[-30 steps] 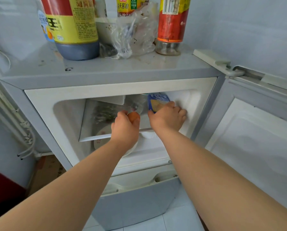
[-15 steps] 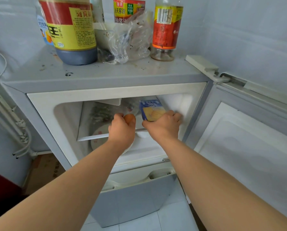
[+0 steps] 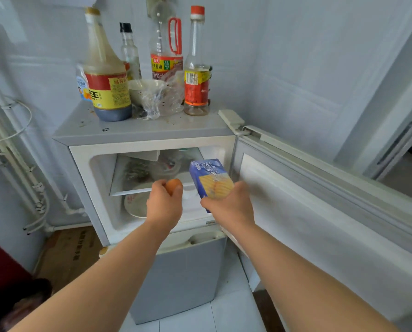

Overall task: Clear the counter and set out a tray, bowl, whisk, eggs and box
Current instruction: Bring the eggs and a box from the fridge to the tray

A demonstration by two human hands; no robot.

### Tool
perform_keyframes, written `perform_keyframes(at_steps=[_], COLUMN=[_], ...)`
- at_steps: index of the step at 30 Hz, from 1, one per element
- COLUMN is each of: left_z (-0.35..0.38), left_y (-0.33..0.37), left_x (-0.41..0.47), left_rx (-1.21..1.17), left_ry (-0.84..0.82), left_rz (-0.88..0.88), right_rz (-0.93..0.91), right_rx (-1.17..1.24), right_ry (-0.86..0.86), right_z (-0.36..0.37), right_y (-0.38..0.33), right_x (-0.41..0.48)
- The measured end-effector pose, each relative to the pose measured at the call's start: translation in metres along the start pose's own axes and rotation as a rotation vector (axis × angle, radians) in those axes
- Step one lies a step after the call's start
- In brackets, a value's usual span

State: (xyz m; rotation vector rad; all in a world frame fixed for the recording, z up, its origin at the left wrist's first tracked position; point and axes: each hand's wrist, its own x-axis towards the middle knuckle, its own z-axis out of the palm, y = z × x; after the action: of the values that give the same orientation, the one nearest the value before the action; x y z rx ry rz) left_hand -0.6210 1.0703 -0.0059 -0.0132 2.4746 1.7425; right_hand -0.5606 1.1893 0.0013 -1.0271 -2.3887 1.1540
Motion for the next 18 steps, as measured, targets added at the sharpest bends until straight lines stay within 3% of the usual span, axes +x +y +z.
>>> perform_keyframes(at_steps=[7,18], left_z=[-0.005,0.004], left_y=[0.061,0.113], left_x=[-0.042,-0.085], left_rx=[-0.067,0.001], left_ry=[0.024,-0.050], left_rz=[0.093,0.195], right_rz=[-0.204,-0.055], right_rx=[-0.084,-0.456], right_ry=[0.067,0.128], right_z=[-0.082,-0.174], right_y=[-0.035,-0.018], right_x=[-0.009,-0.001])
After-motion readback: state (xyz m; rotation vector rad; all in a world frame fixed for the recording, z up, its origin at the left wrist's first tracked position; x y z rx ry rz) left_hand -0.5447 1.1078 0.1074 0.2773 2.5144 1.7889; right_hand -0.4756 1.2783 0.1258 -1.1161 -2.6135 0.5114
